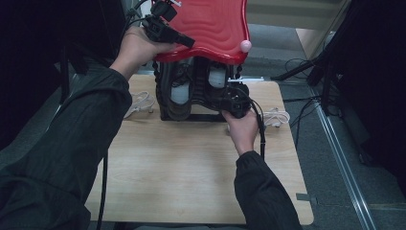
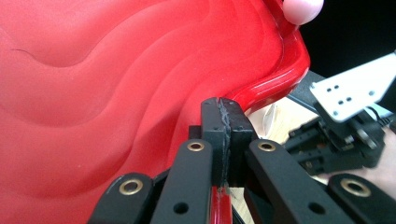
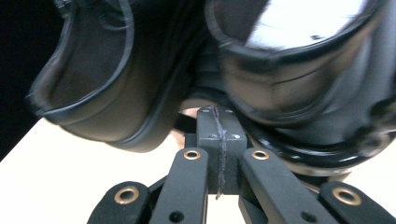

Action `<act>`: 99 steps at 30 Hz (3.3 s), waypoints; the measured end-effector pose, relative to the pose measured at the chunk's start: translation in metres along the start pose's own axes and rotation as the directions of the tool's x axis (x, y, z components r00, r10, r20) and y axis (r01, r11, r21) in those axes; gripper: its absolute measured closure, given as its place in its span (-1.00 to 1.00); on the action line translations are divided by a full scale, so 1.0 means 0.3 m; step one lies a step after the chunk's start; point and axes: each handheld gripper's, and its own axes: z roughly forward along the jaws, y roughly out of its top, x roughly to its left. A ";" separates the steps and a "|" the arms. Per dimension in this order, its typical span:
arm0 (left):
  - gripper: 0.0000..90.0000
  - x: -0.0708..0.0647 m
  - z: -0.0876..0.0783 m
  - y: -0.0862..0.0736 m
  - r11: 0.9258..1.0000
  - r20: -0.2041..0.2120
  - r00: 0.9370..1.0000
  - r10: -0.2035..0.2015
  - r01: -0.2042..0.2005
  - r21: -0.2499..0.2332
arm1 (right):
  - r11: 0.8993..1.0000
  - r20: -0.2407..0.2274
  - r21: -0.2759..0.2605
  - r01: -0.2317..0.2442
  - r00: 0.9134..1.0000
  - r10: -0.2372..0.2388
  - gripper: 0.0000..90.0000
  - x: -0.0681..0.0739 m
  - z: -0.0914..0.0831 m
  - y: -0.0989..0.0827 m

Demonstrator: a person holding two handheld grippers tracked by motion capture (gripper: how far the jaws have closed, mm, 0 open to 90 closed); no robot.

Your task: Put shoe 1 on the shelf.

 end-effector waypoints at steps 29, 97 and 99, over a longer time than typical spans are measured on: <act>0.95 0.000 0.000 0.000 1.000 -0.001 1.000 -0.004 0.004 0.005 | 0.980 -0.164 0.084 0.183 0.972 -0.167 1.00 0.255 0.157 -0.047; -0.09 -0.170 -0.110 -0.330 0.999 0.044 0.998 -0.053 0.052 0.017 | 0.981 -0.220 0.035 0.190 0.959 -0.178 -0.10 0.149 -0.074 -0.263; -0.10 -0.167 -0.092 -0.379 0.998 0.044 0.997 -0.066 0.065 0.025 | 0.982 -0.223 0.042 0.185 0.960 -0.171 -0.10 0.146 -0.079 -0.280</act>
